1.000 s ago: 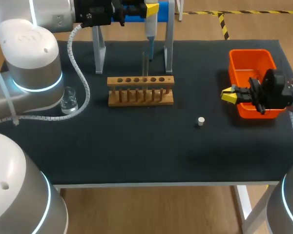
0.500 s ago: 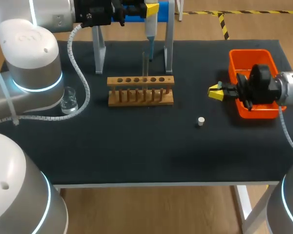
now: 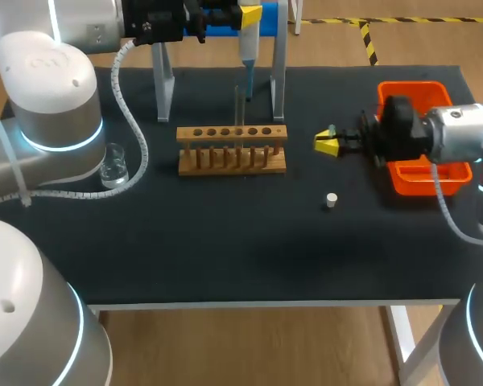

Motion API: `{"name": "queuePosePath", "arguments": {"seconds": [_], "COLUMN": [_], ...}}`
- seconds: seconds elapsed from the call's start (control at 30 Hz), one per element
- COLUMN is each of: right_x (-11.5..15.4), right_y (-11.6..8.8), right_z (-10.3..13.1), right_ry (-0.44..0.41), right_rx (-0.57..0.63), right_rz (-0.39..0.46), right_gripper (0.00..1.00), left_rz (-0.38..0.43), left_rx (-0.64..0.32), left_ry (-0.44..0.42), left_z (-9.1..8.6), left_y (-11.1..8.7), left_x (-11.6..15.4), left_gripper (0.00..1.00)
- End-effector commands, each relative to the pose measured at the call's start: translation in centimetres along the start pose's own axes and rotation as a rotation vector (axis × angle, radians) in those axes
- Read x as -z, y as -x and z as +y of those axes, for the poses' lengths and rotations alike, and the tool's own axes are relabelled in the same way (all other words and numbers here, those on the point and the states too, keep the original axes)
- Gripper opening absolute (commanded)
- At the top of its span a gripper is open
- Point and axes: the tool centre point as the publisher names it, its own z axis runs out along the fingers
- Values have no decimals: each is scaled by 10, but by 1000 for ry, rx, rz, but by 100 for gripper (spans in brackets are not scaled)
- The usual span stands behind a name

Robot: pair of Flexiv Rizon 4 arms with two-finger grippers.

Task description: Invert the test tube, pick up the pipette, mount the tip to pipette, aspirate from beaker and dispense into the tube, eject the tip, return the pipette, and cap with the stopper.

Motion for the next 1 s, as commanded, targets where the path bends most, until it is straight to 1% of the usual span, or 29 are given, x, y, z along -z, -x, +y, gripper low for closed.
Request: {"name": "queuePosePath", "arguments": {"seconds": [0.03, 0.4, 1.0], "right_x": [-19, -58, -99], "right_y": [10, 25, 39], "right_z": [-3, 0, -3], "right_ry": [5, 18, 25], "right_rx": [3, 10, -2], "right_rz": [2, 28, 54], "right_gripper": [0, 0, 0], "left_rz": [3, 3, 3], "left_rx": [0, 0, 0], "left_ry": [-2, -2, -2], "left_z": [0, 0, 0], "left_y": [1, 1, 1], "left_x": [0, 0, 0], "left_gripper": [0, 0, 0]}}
